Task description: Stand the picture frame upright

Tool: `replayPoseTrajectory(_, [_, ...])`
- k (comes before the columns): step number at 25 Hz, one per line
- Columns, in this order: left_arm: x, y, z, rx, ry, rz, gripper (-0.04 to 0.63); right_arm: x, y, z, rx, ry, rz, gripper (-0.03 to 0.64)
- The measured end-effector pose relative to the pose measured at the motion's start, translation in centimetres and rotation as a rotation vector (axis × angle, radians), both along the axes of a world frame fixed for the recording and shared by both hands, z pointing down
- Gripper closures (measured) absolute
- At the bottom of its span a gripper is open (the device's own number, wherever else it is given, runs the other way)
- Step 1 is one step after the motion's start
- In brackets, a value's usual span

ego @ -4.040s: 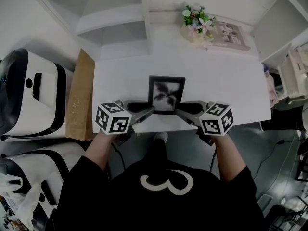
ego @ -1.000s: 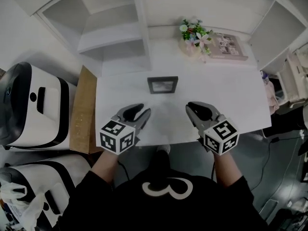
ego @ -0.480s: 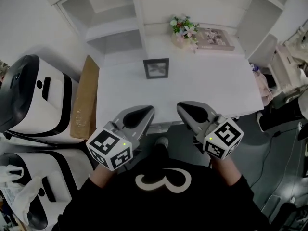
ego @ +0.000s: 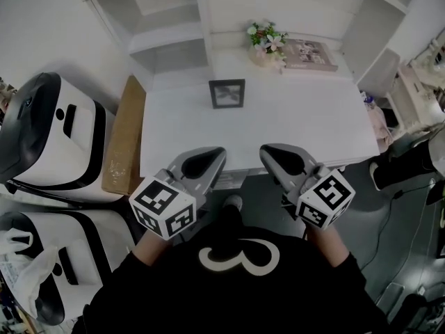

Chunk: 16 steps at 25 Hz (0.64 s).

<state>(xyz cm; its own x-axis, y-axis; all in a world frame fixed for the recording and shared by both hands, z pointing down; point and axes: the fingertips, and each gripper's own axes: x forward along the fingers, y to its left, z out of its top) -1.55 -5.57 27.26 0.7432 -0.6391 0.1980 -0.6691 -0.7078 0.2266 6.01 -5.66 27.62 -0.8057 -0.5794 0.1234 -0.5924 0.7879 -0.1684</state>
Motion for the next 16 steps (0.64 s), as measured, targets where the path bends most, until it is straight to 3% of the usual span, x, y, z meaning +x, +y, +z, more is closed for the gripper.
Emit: replayPoseTrajectory(16, [0.99, -0.23, 0.70, -0.004, -0.039, 0.002, 0.584, 0.63, -0.16, 0.64, -0.020, 0.000, 0.002, 0.614])
